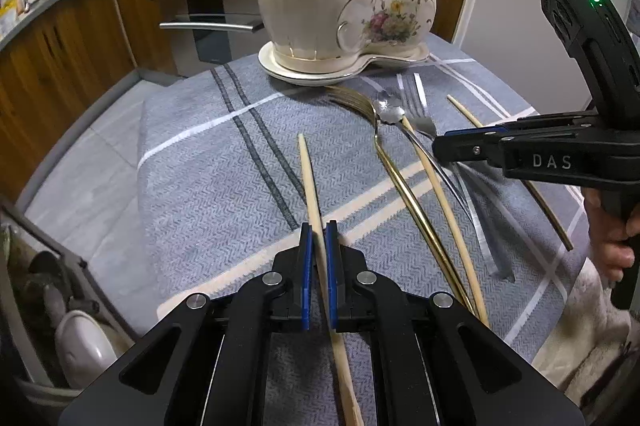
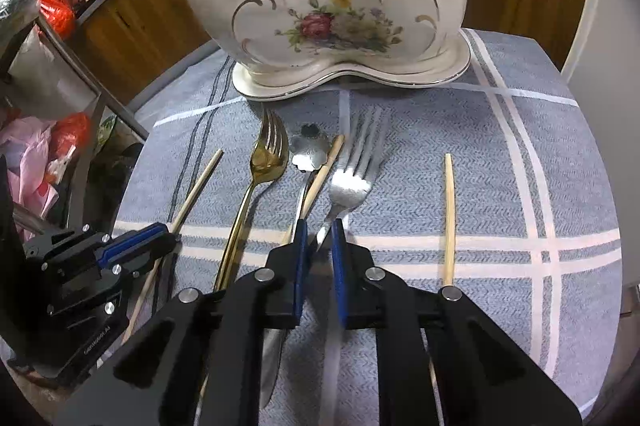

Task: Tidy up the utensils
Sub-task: 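Close the left tool on the chopstick while the right tool closes on the silver fork, then lift and carry the chopstick and silver fork above the ceramic holder with both tools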

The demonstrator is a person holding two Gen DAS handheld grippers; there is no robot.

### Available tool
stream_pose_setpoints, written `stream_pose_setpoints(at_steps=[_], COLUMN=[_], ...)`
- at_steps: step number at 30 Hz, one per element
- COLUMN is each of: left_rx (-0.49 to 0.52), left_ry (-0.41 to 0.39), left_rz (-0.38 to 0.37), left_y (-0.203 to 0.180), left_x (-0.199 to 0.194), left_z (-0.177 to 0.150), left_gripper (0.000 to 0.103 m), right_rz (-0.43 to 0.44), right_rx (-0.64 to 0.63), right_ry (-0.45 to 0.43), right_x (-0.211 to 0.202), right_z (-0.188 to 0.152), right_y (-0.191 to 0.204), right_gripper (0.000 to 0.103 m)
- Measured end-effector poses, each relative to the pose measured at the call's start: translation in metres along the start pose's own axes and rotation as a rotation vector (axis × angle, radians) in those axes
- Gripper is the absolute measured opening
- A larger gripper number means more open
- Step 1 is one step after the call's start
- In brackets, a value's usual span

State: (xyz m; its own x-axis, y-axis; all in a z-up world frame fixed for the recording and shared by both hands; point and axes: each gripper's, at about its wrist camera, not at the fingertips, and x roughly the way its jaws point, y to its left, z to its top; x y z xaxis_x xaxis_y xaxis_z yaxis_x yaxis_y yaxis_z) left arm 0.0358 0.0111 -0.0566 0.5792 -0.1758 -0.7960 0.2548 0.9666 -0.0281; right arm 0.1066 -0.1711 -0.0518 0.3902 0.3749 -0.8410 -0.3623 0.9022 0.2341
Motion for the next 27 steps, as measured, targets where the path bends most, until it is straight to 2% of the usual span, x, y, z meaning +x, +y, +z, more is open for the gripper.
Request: stream_pose_setpoints(at_steps=[4, 12, 16, 20, 27], left_rx=[-0.002, -0.002, 0.016, 0.007, -0.024], left_ry=[-0.002, 0.019, 0.027, 0.019, -0.065], left_rz=[-0.006, -0.005, 0.011, 0.006, 0.000], left_y=[0.001, 0.001, -0.001, 0.000, 0.012], left_x=[0.000, 0.003, 0.004, 0.004, -0.014], left_z=[0.000, 0.005, 0.006, 0.005, 0.009], left_gripper=[0.008, 0.008, 0.008, 0.006, 0.006], right_rz=[-0.023, -0.102, -0.111, -0.078, -0.029], right_rx=[-0.037, -0.126, -0.142, -0.092, -0.085], right_ry=[0.028, 0.051, 0.024, -0.005, -0.138], right_x=[-0.003, 0.000, 0.002, -0.006, -0.039], right_z=[0.001, 0.002, 0.000, -0.004, -0.013], right_y=[-0.006, 0.004, 0.007, -0.003, -0.013], right_gripper=[0.006, 0.009, 0.006, 0.005, 0.005])
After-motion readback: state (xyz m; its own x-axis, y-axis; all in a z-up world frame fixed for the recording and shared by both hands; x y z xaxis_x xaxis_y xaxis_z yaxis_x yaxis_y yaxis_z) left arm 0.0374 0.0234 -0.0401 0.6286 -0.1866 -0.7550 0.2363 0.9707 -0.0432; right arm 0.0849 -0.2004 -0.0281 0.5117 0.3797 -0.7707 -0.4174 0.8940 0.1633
